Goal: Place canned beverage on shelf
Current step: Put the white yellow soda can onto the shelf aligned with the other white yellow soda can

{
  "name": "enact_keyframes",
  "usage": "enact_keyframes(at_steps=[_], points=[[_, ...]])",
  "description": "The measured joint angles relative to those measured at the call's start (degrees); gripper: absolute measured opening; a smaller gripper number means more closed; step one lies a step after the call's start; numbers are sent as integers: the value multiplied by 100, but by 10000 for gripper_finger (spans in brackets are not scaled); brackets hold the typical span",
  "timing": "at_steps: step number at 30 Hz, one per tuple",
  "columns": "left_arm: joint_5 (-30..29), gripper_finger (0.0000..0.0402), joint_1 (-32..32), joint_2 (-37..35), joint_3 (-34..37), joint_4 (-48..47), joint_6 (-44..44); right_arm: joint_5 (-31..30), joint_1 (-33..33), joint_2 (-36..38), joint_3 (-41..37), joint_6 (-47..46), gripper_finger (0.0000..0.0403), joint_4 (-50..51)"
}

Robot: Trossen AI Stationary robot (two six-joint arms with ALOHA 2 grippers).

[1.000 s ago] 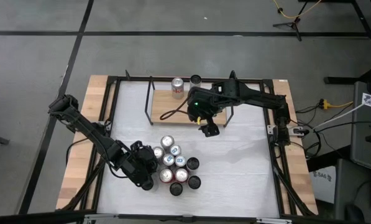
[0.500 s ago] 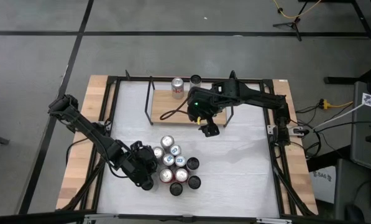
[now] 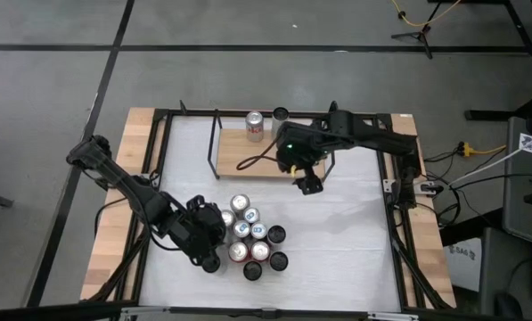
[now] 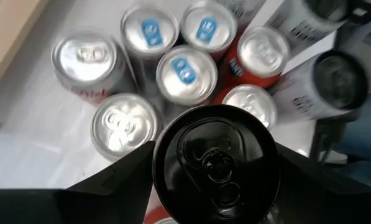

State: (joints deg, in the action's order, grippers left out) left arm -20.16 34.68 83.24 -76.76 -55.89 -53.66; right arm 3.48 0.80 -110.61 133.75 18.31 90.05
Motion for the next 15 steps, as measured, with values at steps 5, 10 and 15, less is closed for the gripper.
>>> enact_keyframes(at_steps=[5,10,15], points=[[39,257,-121,0,-298,-134,197,-1,0,293,0,0,363,1],[81,257,-275,-4,-539,-156,451,0,0,619,0,0,363,1],[300,257,-494,-4,-775,-227,687,-1,-2,932,0,0,363,-1]])
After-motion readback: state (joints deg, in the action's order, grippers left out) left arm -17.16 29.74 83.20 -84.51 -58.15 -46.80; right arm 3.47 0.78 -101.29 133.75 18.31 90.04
